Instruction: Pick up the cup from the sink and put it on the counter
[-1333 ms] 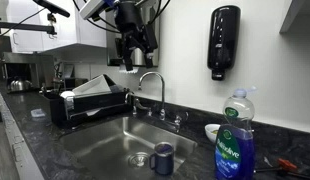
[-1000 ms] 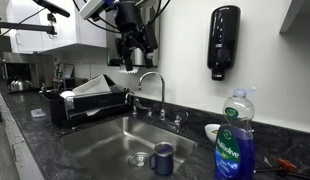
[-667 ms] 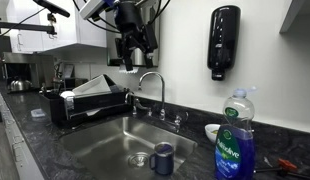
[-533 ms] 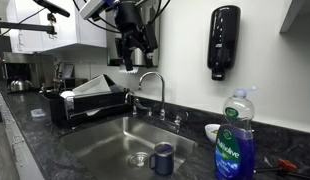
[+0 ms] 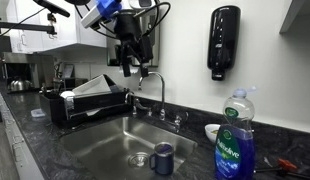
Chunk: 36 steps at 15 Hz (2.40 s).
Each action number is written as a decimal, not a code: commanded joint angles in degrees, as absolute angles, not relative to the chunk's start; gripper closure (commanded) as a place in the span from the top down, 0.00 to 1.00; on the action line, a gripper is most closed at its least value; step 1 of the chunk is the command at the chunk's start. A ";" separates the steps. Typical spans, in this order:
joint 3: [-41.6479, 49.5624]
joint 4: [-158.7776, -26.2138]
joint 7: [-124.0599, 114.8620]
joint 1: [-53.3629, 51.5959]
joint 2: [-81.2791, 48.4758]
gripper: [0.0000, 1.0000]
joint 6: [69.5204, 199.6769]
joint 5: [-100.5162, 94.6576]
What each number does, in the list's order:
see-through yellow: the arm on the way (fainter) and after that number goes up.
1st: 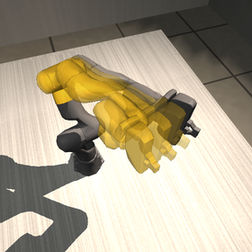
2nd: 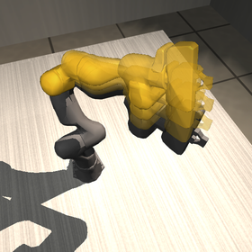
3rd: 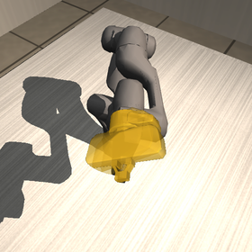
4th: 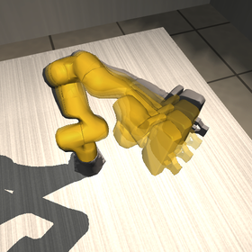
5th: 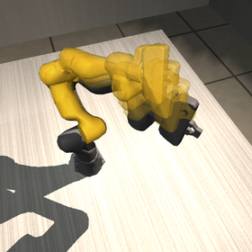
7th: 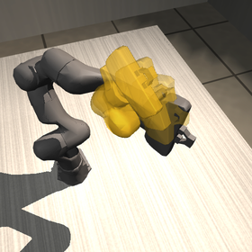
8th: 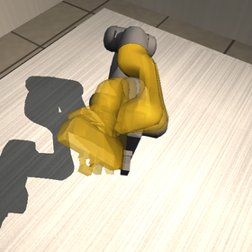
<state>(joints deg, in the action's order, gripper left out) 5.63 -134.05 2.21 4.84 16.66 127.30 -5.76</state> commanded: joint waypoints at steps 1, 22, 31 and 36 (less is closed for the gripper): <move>4.58 -135.39 -1.02 4.34 12.30 1.00 131.87 -3.96; 2.58 -135.01 -13.22 1.17 -7.95 1.00 146.85 -4.35; 2.42 -128.48 -10.76 1.04 -20.65 1.00 146.90 -3.76; 2.39 -122.67 -8.36 1.02 -28.02 1.00 147.73 -3.73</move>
